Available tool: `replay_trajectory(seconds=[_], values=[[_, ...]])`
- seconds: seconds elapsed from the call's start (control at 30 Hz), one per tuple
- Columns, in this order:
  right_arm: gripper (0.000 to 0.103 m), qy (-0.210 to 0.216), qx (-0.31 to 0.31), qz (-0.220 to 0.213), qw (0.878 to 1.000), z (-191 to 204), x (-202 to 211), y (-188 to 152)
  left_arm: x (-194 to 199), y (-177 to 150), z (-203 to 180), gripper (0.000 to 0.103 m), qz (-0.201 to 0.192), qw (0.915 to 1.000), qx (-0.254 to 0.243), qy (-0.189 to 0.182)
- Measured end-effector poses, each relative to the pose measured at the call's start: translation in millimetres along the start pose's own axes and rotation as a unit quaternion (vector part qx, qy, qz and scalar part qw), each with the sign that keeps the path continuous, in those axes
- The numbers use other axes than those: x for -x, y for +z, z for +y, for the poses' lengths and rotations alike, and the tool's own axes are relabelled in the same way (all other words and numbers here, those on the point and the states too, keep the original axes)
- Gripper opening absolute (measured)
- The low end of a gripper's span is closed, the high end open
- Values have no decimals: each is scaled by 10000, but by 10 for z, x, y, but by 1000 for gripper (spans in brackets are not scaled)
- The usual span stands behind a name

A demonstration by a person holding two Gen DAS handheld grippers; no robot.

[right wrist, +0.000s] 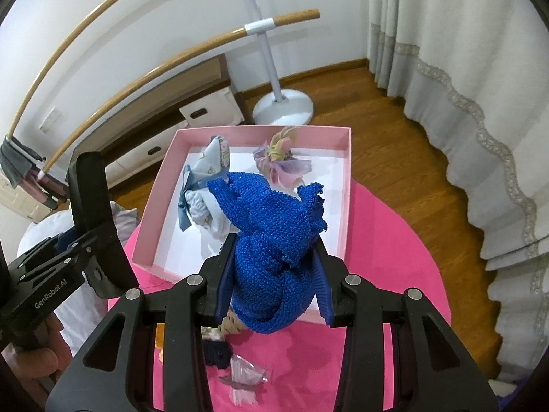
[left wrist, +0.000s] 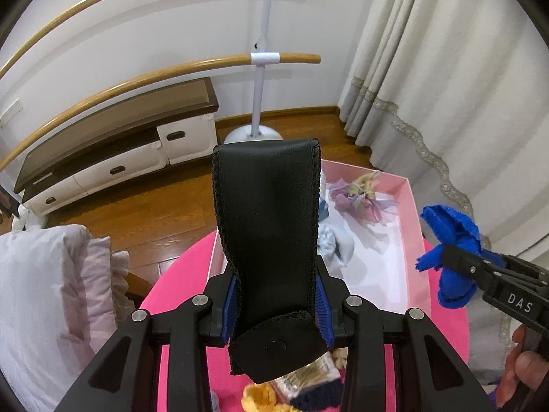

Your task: Organize soft objects

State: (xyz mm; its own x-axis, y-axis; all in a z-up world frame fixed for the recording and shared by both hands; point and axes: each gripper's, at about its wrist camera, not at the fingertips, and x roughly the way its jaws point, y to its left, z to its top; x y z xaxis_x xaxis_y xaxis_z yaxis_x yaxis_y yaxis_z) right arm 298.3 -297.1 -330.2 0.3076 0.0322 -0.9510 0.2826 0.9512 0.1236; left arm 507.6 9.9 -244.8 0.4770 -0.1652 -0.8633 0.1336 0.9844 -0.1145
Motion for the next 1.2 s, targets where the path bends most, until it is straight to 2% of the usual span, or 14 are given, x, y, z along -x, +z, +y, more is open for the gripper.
replay_trajectory(seconds=[0.4, 0.7, 0.8, 0.9, 1.0, 1.07, 1.1, 1.13, 1.2], values=[[37, -87, 44, 306, 9995, -13, -376, 185, -765, 317, 14, 35, 290, 9995, 94, -87], [38, -174, -16, 719, 9973, -97, -800, 160, -1312, 394, 35, 35, 550, 9983, 194, -83], [39, -189, -54, 793, 9967, -134, -894, 146, -1445, 405, 18, 39, 641, 9978, 180, -24], [46, -237, -47, 816, 9964, -164, -940, 128, -1535, 405, -4, 42, 650, 9977, 195, -12], [53, -244, -39, 793, 9965, -167, -945, 107, -1531, 352, -21, 59, 626, 9979, 151, 67], [69, -228, -14, 754, 9969, -150, -935, 77, -1501, 333, -42, 74, 548, 9984, 99, 130], [73, -256, 16, 703, 9972, -139, -912, 62, -1485, 320, -55, 78, 523, 9984, 65, 189], [81, -277, 31, 669, 9974, -128, -901, 55, -1459, 272, -54, 83, 489, 9985, 25, 248], [85, -255, 37, 609, 9978, -107, -848, 32, -1391, 217, -91, 85, 404, 9987, -38, 321]])
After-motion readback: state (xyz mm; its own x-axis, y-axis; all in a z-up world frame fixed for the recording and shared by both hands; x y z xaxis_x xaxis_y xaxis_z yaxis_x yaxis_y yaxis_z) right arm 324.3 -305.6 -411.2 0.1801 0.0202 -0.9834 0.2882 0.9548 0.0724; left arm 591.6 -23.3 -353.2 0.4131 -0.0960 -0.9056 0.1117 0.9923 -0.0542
